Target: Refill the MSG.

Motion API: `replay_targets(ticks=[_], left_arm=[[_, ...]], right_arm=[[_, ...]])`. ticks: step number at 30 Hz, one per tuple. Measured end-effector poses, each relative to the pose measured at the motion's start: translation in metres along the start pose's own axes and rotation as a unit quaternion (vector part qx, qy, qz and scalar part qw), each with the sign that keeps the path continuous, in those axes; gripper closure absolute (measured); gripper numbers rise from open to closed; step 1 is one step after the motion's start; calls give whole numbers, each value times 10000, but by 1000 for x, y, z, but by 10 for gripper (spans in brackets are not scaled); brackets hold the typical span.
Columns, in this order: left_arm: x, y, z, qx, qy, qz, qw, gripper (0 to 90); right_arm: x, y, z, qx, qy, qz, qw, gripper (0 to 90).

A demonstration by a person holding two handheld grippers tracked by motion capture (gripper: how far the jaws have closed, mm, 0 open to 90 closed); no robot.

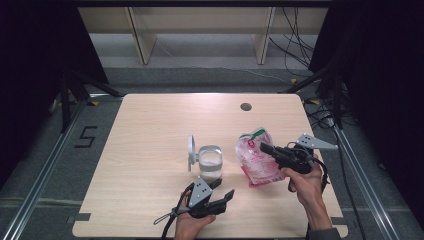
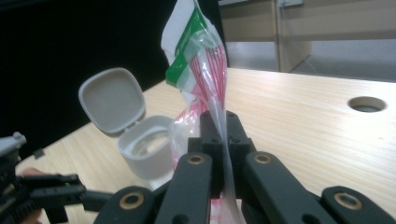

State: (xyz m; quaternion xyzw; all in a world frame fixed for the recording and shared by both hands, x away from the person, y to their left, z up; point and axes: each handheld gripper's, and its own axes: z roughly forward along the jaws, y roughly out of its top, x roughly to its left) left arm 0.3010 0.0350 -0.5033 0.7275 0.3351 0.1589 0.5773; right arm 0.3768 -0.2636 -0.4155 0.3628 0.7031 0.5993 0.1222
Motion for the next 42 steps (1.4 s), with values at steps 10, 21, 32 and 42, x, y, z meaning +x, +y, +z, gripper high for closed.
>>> replay_targets(ticks=[10, 21, 32, 42], left_arm=[[8, -1, -7, 82, 122, -49, 9999, 429], [15, 2, -14, 11, 183, -71, 9998, 428], [17, 0, -17, -12, 192, -238, 9995, 422], [20, 1, -20, 1, 211, -243, 9995, 419]], right_arm=[[0, -5, -14, 131, -266, -83, 9995, 900], [-5, -13, -27, 219, -656, -189, 9974, 900], [-11, -19, -33, 291, -915, -197, 9952, 900], [-17, -23, -35, 390, -1181, -256, 9919, 900]])
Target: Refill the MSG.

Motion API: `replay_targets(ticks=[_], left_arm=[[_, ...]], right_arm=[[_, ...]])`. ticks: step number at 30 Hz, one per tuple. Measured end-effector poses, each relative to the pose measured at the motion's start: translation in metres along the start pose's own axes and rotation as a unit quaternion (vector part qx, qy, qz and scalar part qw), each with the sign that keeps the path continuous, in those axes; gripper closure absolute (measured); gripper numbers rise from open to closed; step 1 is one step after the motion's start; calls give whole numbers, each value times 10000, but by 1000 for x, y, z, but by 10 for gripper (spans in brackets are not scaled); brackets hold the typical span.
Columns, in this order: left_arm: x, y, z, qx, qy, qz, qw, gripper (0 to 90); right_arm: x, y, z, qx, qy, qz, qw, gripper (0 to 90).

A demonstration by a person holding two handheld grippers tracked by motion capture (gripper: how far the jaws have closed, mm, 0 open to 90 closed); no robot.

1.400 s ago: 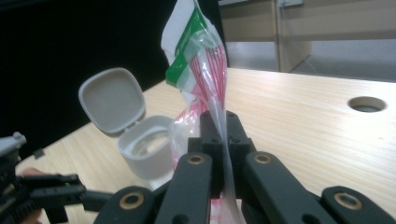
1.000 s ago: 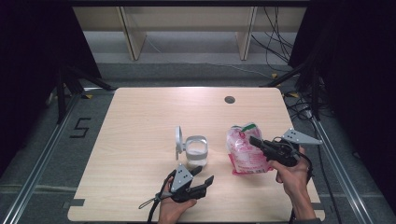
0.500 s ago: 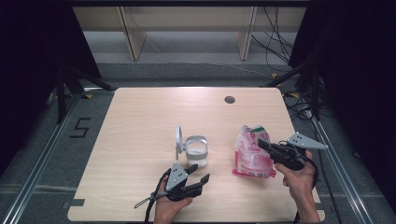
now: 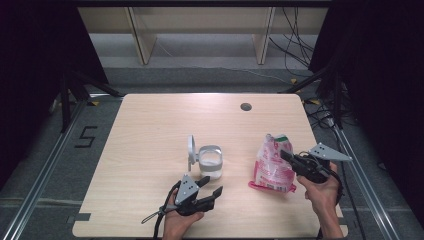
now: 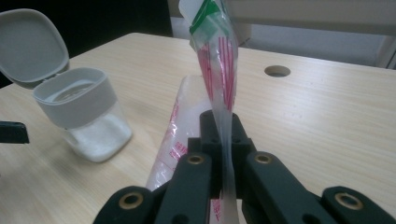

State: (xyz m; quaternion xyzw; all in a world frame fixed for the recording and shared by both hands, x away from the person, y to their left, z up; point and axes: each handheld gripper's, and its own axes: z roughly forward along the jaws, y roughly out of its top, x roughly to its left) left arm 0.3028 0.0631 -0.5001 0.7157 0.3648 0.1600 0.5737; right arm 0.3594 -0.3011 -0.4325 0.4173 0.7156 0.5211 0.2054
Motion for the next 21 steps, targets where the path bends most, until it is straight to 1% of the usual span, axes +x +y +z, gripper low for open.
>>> replay_targets(ticks=[1, 3, 4, 5, 7, 8, 9, 10, 11, 12, 13, 14, 15, 16, 17, 18, 19, 20, 21], left_arm=[[1, 1, -1, -2, -8, 107, 9999, 419], [2, 1, -2, 18, 20, 119, 9999, 419], [2, 1, -2, 35, 23, 127, 9999, 419], [2, 0, -2, 32, 21, 120, 9999, 419], [3, 0, -2, 36, 15, 118, 9999, 419], [4, 0, -2, 52, 7, 136, 9999, 418], [4, 0, -3, 71, 14, 135, 9999, 416], [4, 0, -3, 77, 17, 135, 9999, 414], [4, 0, -4, 81, 33, 130, 9999, 413], [5, 0, -4, 82, 39, 128, 9999, 411], [5, 0, -4, 78, 48, 128, 9999, 411], [5, 0, -4, 83, 56, 133, 9999, 410], [5, 0, -4, 85, 55, 132, 9999, 409], [6, 0, -4, 87, 61, 115, 9999, 407], [6, 0, -4, 89, 63, 114, 9999, 405], [6, 0, -4, 72, 44, 104, 9999, 405], [6, 0, -4, 67, 42, 97, 9999, 405], [7, 0, -4, 52, 18, 106, 9999, 405], [7, 0, -4, 30, 12, 119, 9999, 405]], right_arm=[[-1, 0, -1, 44, -57, -51, 10000, 900], [-4, -1, -1, 70, -110, -144, 9998, 900], [-1, -2, -1, 118, -126, 53, 9998, 900], [-2, -3, -1, 139, -140, 4, 9998, 900], [-3, -4, 0, 132, -182, 24, 9997, 900], [-6, -4, 1, 151, -244, -127, 9995, 900], [-7, -5, 1, 170, -261, -167, 9994, 900], [-5, -6, 1, 203, -243, -1, 9995, 900], [-8, -7, 2, 172, -199, -75, 9996, 900], [-9, -7, 3, 187, -252, -154, 9994, 900], [-6, -8, 2, 257, -277, -16, 9993, 900], [-6, -8, 3, 264, -317, -7, 9991, 900], [-8, -9, 4, 258, -317, -97, 9991, 900], [-9, -9, 4, 299, -364, -146, 9988, 900], [-9, -10, 4, 334, -391, -138, 9986, 899], [-11, -11, 5, 329, -362, -150, 9987, 899], [-9, -12, 5, 367, -388, 62, 9986, 899], [-12, -13, 6, 359, -425, -129, 9984, 899], [-13, -14, 6, 390, -420, -97, 9983, 898]])
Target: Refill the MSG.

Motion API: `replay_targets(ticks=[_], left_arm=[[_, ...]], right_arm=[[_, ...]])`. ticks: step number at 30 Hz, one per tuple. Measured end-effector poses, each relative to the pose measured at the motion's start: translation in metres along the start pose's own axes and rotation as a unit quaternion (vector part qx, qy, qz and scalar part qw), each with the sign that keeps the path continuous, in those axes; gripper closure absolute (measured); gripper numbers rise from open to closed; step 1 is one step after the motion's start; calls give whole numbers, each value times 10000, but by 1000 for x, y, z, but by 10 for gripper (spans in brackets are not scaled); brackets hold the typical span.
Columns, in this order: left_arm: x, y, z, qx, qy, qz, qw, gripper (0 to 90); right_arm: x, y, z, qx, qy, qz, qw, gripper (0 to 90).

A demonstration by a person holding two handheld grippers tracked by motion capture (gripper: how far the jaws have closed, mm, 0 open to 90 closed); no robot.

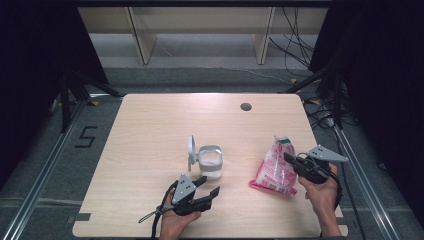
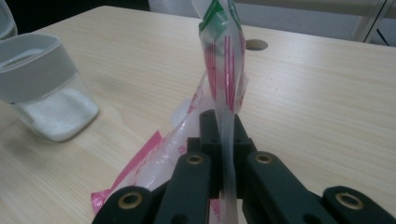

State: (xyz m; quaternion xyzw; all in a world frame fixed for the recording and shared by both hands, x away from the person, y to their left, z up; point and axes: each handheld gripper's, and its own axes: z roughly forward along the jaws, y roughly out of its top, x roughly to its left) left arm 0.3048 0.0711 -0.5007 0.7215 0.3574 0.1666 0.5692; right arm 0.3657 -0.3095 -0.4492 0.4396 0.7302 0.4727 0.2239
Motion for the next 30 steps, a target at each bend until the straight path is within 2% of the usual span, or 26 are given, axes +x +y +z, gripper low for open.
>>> replay_targets(ticks=[1, 3, 5, 6, 7, 8, 10, 12, 15, 16, 17, 18, 19, 21, 22, 23, 24, 26, 27, 28, 29, 30], left_arm=[[0, 0, -1, 13, -11, 13, 10000, 405], [-1, 0, -2, 69, 85, -132, 9999, 405], [-1, 0, -2, 48, 73, -127, 9999, 405], [1, 0, -2, 50, 58, -54, 10000, 405], [2, 0, -2, 47, 34, -13, 10000, 404], [2, 0, -1, 37, 7, -14, 10000, 404], [2, 0, -2, 53, 27, -1, 10000, 403], [2, -1, -2, 53, 46, -89, 9999, 403], [2, -1, -1, 45, 33, -141, 9999, 402], [2, -1, -1, 54, 55, -46, 10000, 402], [2, 0, -2, 104, 76, -39, 9999, 402], [2, -1, -1, 49, 28, -139, 9999, 402], [2, -1, -1, 38, 62, -140, 9999, 402], [2, -1, -2, 101, 96, -118, 9998, 402], [2, 0, -2, 111, 106, -88, 9998, 402], [4, 0, -2, 72, 27, -12, 10000, 402], [4, 0, -2, 69, 31, -15, 10000, 402], [5, 0, -2, 70, 30, 5, 10000, 401], [4, 0, -2, 30, 22, -38, 10000, 401], [5, 0, -4, 124, 86, 34, 9999, 402], [4, 0, -4, 110, 92, -15, 9999, 401], [5, 0, -4, 113, 102, -22, 9999, 401]], right_arm=[[2, -1, 0, 92, -25, 130, 9999, 898], [1, -2, 1, 125, -57, 138, 9998, 897], [0, -3, 3, 101, -70, 61, 9999, 897], [-1, -4, 3, 111, -70, 50, 9999, 897], [0, -4, 2, 205, -101, 106, 9997, 896], [-2, -4, 3, 164, -112, -21, 9998, 895], [-4, -5, 4, 174, -132, -33, 9998, 894], [-3, -7, 4, 225, -138, 159, 9995, 893], [-4, -8, 4, 250, -153, 220, 9993, 885], [-7, -8, 5, 216, -187, 45, 9996, 881], [-7, -8, 5, 247, -177, 54, 9995, 879], [-5, -8, 5, 278, -190, 224, 9992, 878], [-7, -8, 5, 261, -221, 97, 9994, 875], [-8, -9, 5, 269, -251, 116, 9993, 871], [-6, -9, 4, 309, -257, 290, 9988, 869], [-6, -9, 4, 312, -262, 292, 9987, 865], [-6, -9, 4, 321, -272, 316, 9986, 861], [-8, -9, 5, 273, -344, 199, 9988, 854], [-8, -9, 5, 271, -332, 235, 9988, 848], [-7, -10, 5, 245, -308, 326, 9987, 835], [-8, -9, 3, 349, -357, 323, 9982, 827], [-9, -9, 4, 312, -369, 288, 9984, 820]])
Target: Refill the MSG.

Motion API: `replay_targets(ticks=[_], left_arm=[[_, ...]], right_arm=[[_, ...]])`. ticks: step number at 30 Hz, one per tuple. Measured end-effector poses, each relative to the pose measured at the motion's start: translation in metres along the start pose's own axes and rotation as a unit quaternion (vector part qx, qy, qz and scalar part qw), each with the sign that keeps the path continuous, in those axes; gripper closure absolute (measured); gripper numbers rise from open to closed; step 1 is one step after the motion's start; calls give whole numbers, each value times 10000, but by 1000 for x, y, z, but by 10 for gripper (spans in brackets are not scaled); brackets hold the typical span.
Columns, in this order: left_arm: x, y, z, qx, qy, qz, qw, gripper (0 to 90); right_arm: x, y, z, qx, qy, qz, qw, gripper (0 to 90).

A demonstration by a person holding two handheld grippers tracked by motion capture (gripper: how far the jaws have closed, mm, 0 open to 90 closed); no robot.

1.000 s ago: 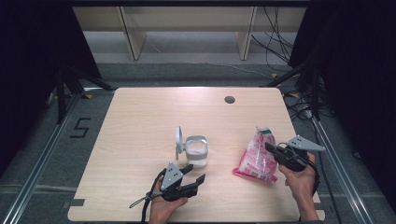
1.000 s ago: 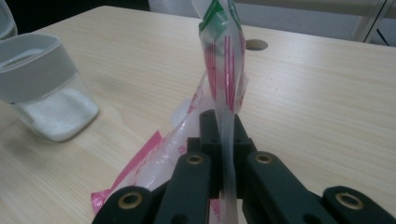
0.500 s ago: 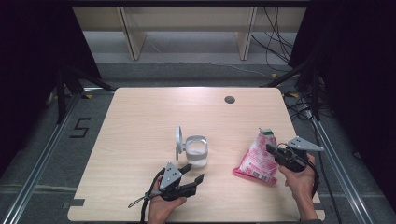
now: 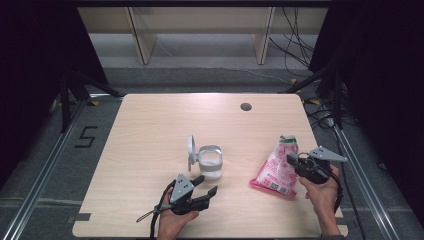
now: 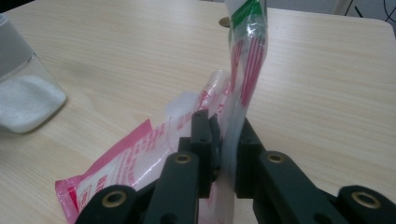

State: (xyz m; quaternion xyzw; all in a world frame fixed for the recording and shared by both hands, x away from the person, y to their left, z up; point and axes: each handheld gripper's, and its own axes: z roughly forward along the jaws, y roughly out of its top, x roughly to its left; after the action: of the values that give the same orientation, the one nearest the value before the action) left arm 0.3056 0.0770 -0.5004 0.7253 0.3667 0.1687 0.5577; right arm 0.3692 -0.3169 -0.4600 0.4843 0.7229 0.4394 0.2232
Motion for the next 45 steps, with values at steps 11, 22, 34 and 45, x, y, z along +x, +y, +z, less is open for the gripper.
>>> replay_targets(ticks=[11, 22, 34, 45], left_arm=[[1, -1, -1, -30, -10, -6, 10000, 400], [4, -2, -3, -43, 70, -155, 9998, 399], [8, -1, -7, -62, 68, -37, 10000, 389], [15, 0, -14, -4, 270, -24, 9996, 381]], right_arm=[[-3, -1, 0, 39, -263, 89, 9996, 715], [-5, 0, -9, -87, -598, 98, 9981, 558], [5, 8, -22, -368, -890, 332, 9948, 415], [28, 13, -18, -480, -289, 70, 9984, 385]])
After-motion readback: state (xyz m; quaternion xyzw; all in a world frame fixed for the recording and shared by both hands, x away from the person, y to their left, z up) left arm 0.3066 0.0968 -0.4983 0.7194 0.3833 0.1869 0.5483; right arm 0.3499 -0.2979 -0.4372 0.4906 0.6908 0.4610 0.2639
